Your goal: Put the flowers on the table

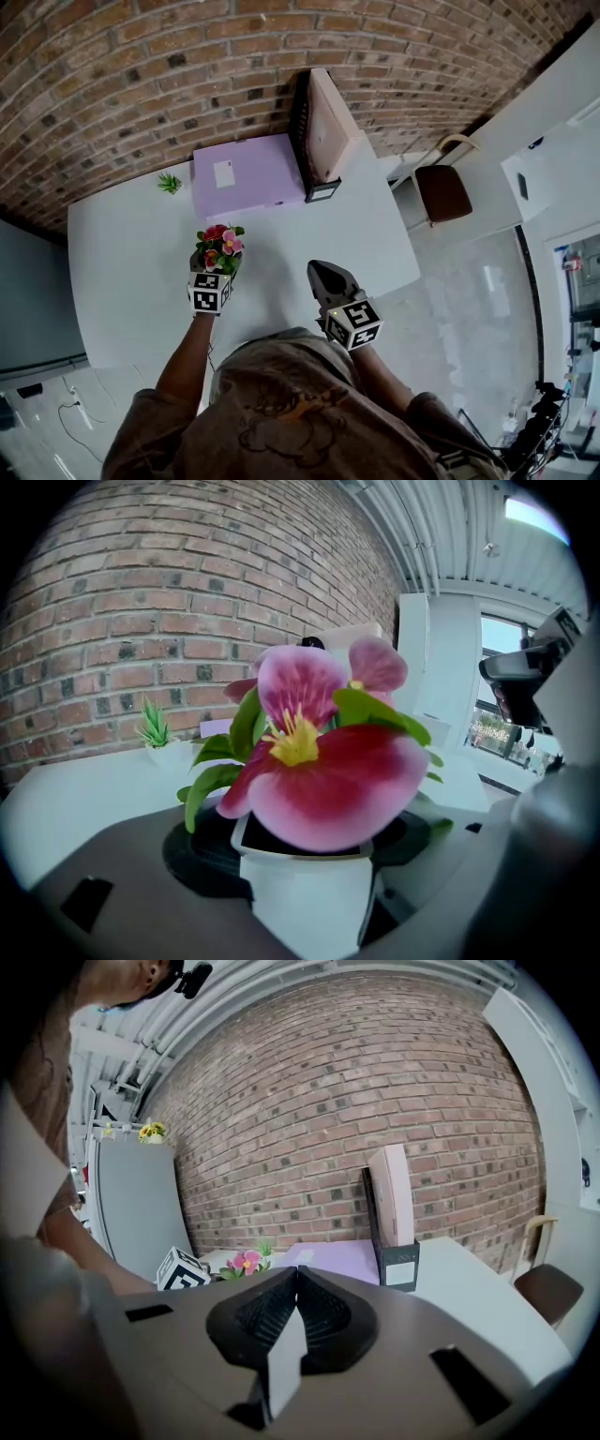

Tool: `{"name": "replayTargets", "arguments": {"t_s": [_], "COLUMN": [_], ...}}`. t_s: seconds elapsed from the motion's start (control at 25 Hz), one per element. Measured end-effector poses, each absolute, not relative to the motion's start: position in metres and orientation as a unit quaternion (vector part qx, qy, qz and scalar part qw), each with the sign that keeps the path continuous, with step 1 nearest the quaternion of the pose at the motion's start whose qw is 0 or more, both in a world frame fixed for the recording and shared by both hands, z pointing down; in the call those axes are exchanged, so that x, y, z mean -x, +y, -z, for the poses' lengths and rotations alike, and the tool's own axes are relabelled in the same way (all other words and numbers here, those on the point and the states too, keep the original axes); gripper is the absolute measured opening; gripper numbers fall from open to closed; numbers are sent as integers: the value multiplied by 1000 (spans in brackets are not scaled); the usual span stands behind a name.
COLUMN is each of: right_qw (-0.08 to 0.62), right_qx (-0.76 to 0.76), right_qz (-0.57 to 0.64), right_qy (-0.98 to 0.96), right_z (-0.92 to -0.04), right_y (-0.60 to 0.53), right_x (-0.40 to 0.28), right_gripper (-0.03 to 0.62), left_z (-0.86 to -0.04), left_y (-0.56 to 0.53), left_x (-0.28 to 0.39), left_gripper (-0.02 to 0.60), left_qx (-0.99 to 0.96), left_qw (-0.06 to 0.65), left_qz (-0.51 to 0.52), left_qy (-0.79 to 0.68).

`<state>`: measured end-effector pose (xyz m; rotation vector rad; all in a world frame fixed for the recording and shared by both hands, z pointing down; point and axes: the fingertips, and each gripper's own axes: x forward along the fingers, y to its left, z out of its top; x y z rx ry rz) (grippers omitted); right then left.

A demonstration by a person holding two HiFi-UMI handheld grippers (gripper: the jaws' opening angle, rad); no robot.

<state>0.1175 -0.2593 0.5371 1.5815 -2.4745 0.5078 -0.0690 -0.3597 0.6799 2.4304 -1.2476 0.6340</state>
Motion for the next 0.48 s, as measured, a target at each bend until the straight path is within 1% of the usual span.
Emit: {"name": "replayTargets", "arguments": {"t_s": [0.48], "right_qw": [89], "right_qx": [-534], "right_qz": [-173], "right_qy": [-823], "right_z": [-540], "right_y": [-253], "right_x": [-127], "right_gripper": [3], "left_z": [-699], "left_y": [-358], "left_x": [63], "left_gripper": [365], "left_qx": [-848], "left_qw": [165], "left_qz": [-246], "left_qy": [-440]}}
